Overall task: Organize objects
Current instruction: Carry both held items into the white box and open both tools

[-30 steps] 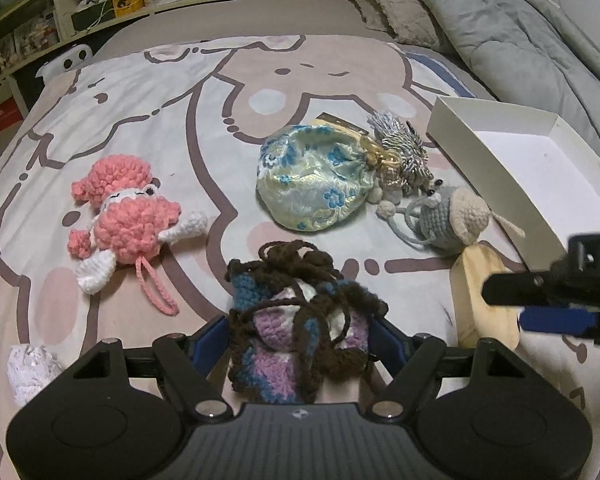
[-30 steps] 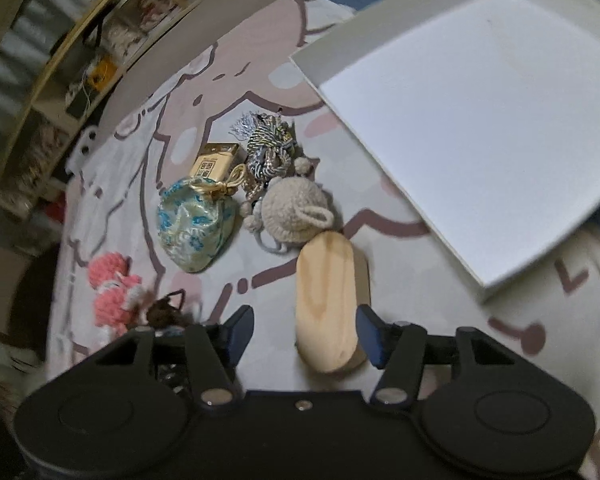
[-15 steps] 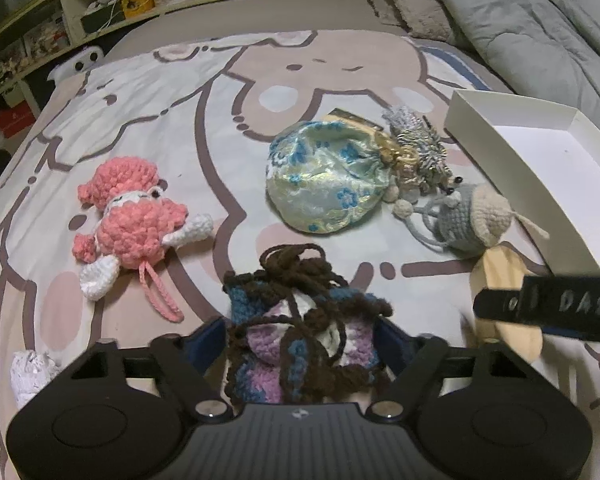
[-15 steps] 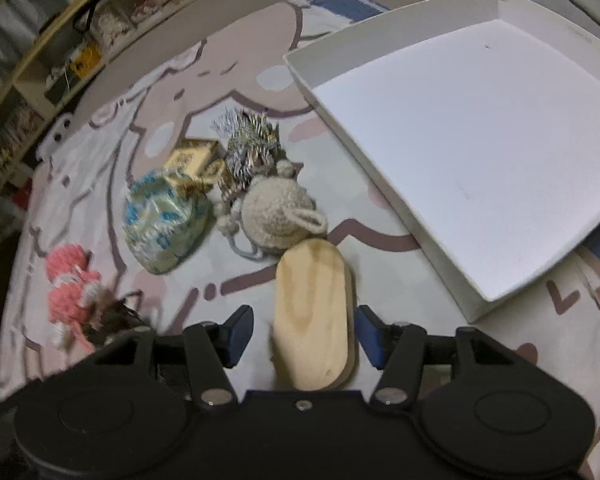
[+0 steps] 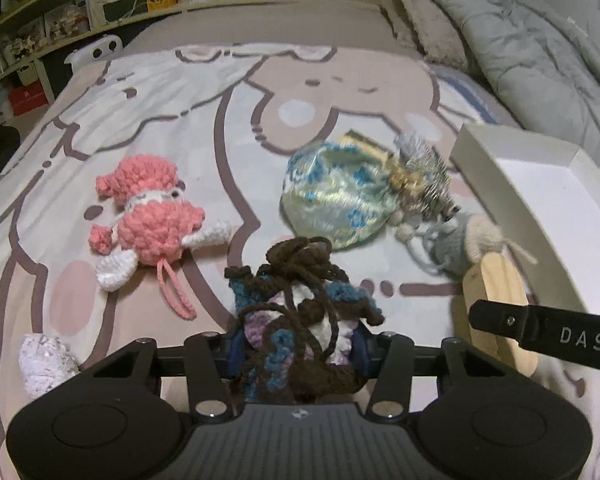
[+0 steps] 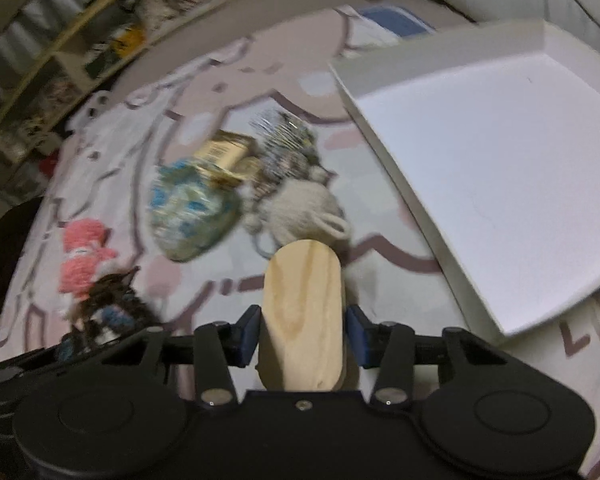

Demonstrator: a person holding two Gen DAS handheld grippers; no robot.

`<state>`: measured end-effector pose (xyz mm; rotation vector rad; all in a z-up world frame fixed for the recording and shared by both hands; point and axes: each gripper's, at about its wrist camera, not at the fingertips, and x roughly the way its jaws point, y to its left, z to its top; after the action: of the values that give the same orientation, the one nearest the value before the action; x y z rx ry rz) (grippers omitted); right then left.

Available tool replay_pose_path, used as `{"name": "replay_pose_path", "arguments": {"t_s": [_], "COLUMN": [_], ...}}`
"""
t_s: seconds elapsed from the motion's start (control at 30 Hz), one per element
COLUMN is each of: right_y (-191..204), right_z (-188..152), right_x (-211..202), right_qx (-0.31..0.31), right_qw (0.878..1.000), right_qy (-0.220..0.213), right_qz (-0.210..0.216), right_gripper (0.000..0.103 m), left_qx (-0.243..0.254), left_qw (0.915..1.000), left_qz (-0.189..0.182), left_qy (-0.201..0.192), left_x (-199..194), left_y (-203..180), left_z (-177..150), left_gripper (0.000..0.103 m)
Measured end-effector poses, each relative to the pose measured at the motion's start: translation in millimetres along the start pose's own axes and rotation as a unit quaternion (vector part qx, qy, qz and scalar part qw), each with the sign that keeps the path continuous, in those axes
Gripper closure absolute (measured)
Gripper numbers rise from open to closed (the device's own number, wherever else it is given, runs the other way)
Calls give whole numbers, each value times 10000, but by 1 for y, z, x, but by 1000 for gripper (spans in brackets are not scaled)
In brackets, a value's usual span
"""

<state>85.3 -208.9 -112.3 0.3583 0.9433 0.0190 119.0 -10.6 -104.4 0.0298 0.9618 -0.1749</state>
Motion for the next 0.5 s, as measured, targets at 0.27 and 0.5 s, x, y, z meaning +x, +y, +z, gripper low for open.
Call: {"name": "replay_pose_path", "arguments": {"t_s": [0.27, 0.5], "right_y": [4, -8], "right_z": [19, 48], "right_x": [-44, -76], "right_qx": [-506, -932], "right_qw": [9978, 9933], "right_qy": [-302, -587], "right_qz": [300, 355], "right_gripper": [56, 56], "left_qx": [-108, 101], "left_qw": [9990, 9962], "left_qz": [-212, -436], "left_qy": [-367, -740], "left_x": [-35, -54], "left_y": [-6, -30], "left_z": [7, 29], "left_gripper": [53, 53]}}
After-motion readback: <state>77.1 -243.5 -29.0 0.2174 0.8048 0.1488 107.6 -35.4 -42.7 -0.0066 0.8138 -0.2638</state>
